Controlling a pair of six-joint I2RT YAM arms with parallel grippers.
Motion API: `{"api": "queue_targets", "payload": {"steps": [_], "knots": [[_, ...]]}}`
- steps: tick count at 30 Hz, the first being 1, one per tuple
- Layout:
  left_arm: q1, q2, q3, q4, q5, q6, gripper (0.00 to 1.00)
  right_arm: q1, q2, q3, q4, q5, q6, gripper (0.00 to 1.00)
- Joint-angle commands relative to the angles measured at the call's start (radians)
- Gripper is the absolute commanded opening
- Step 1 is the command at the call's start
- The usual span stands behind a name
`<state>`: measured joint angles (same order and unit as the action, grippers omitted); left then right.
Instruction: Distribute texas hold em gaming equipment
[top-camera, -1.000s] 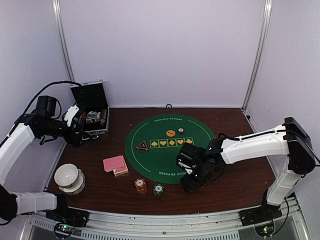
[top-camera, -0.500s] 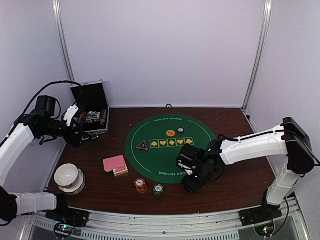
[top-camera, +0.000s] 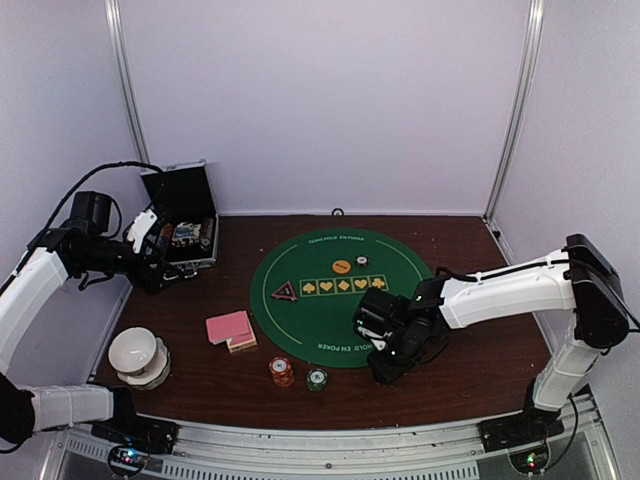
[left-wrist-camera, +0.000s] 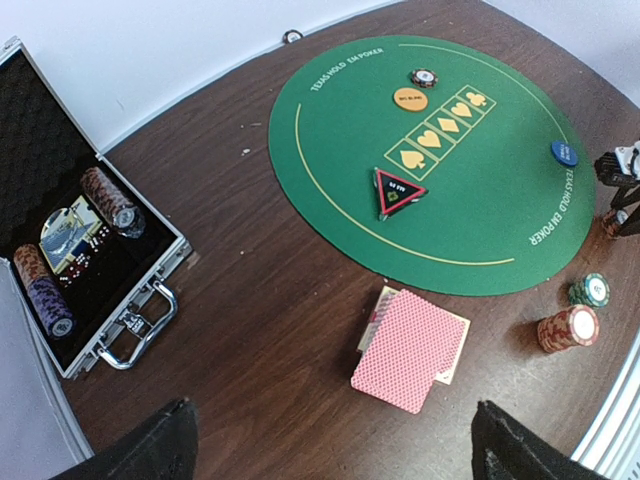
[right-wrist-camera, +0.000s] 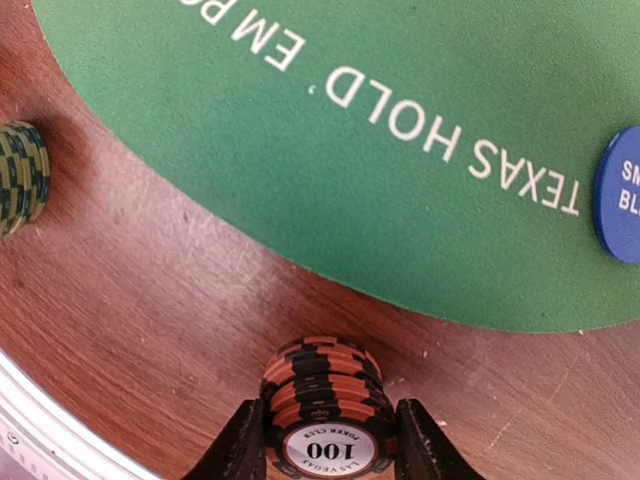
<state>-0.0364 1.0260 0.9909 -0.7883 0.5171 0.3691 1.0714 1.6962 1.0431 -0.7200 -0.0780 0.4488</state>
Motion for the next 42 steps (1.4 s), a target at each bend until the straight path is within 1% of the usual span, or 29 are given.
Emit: {"api": "queue_targets", "payload": {"steps": [1,6,11,16,24,28,32,36,39,40,41,42], "knots": [[-0.003,-0.015,0.000,-0.006,0.020,0.014,0.98,0.006,-0.034,0.066,-0.081,0.031,-0.021,0.33],[-0.002,-0.015,0.005,-0.006,0.021,0.013,0.98,0.004,-0.019,0.186,-0.148,0.054,-0.054,0.30],[-0.003,-0.017,0.004,-0.007,0.016,0.009,0.98,-0.016,0.084,0.365,-0.153,0.073,-0.099,0.28],[-0.003,-0.021,0.002,-0.007,0.018,0.002,0.98,-0.039,0.285,0.615,-0.132,0.073,-0.146,0.28],[-0.003,-0.025,0.006,-0.012,0.020,0.010,0.98,-0.077,0.638,1.028,-0.147,0.073,-0.197,0.27],[-0.002,-0.028,0.002,-0.014,0.022,0.014,0.98,-0.099,0.765,1.178,-0.168,0.073,-0.195,0.26],[-0.003,-0.034,-0.003,-0.015,0.020,0.018,0.98,-0.112,0.830,1.234,-0.176,0.060,-0.193,0.27],[-0.003,-0.033,-0.005,-0.016,0.024,0.016,0.98,-0.116,0.849,1.236,-0.171,0.068,-0.190,0.28],[-0.003,-0.032,-0.007,-0.016,0.026,0.015,0.98,-0.121,0.857,1.233,-0.162,0.065,-0.190,0.30],[-0.003,-0.032,-0.008,-0.016,0.027,0.015,0.98,-0.122,0.861,1.237,-0.162,0.062,-0.189,0.32],[-0.003,-0.032,-0.009,-0.016,0.027,0.015,0.97,-0.123,0.866,1.241,-0.161,0.059,-0.189,0.37],[-0.002,-0.032,-0.008,-0.016,0.027,0.015,0.97,-0.123,0.870,1.244,-0.165,0.056,-0.191,0.44]]}}
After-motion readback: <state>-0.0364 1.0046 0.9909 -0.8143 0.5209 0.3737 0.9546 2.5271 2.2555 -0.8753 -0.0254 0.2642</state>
